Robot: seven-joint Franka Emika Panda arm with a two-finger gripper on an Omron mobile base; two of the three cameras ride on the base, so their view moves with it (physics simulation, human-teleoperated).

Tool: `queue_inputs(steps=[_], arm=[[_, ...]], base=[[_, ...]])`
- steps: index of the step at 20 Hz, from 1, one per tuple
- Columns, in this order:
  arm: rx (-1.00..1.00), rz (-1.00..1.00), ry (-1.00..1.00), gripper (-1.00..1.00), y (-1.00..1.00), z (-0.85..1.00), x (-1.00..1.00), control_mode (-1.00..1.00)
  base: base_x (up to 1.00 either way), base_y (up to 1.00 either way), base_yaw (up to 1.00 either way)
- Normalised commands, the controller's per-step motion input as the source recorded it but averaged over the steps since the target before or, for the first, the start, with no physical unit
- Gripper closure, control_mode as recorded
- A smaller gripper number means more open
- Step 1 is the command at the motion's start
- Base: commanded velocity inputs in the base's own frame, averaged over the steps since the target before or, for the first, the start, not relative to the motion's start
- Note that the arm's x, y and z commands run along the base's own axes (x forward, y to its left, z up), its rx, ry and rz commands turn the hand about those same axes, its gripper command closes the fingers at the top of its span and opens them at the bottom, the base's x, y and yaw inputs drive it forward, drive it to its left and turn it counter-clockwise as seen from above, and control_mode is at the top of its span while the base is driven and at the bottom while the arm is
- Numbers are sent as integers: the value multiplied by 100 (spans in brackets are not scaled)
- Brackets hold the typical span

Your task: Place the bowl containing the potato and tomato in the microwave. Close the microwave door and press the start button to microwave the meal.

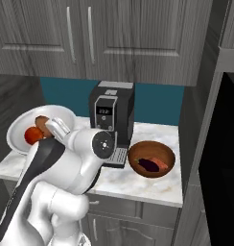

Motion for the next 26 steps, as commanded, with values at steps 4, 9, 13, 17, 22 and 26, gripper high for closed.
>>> queue_inputs(steps=[4, 9, 13, 17, 22, 26], arm=[[0, -15, -2, 100, -6, 0, -63, -100], [0, -24, -13, 100, -2, -11, -94, -100], [0, -30, -6, 100, 4, 0, 4, -100], [0, -15, 0, 100, 1, 0, 30, -100], [0, 0, 0, 100, 0, 0, 23, -100], [0, -1, 0, 100, 1, 0, 9, -100]], base=[[0, 0, 0], [0, 0, 0], [0, 0, 0], [0, 0, 0], [0, 0, 0], [0, 0, 0]])
